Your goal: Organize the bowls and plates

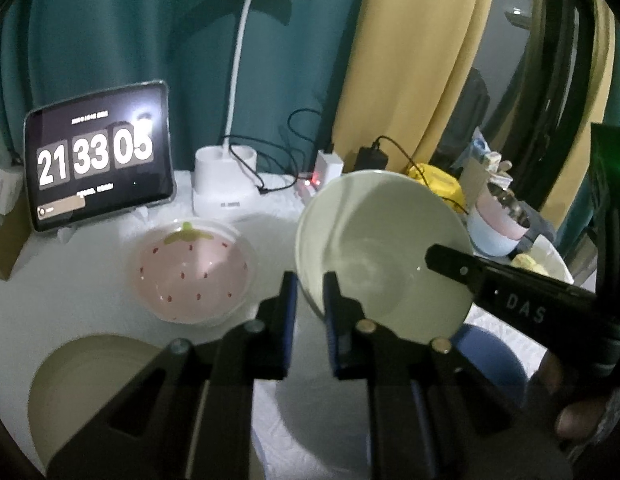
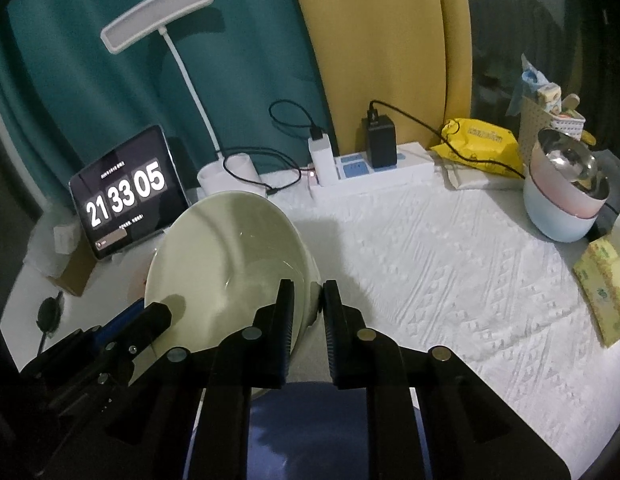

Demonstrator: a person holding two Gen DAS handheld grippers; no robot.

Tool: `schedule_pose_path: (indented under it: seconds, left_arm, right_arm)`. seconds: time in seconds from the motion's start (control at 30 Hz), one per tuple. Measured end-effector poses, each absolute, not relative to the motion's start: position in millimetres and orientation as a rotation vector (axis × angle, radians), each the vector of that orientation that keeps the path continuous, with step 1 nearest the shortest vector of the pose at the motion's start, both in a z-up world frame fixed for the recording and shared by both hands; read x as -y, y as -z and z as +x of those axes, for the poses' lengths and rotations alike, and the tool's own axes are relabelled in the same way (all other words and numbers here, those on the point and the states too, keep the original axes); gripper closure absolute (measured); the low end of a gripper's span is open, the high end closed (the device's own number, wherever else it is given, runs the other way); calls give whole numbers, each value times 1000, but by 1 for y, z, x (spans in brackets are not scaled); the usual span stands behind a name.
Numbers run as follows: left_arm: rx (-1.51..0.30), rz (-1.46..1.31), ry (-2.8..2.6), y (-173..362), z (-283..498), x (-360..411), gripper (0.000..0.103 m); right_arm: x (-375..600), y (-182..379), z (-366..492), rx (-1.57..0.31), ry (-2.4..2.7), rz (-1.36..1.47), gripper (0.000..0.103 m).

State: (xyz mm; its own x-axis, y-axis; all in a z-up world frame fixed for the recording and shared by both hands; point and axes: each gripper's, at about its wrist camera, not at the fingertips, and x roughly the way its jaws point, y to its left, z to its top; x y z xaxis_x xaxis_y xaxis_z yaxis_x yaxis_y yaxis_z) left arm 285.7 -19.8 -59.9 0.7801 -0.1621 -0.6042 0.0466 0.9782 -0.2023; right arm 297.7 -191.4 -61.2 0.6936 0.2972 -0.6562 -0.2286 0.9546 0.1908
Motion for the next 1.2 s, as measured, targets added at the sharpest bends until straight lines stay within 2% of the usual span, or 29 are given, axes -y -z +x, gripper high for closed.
schedule_pose_path:
  seconds: [0.67,1.2]
  left_arm:
    - [-597,-145,166,32,238,41,90]
    - [-604,-111,207,37,205,62,90]
  right_arm:
    - [217,33,242,-678,-273,128,87]
    - [240,43,202,-682,-247,166,87]
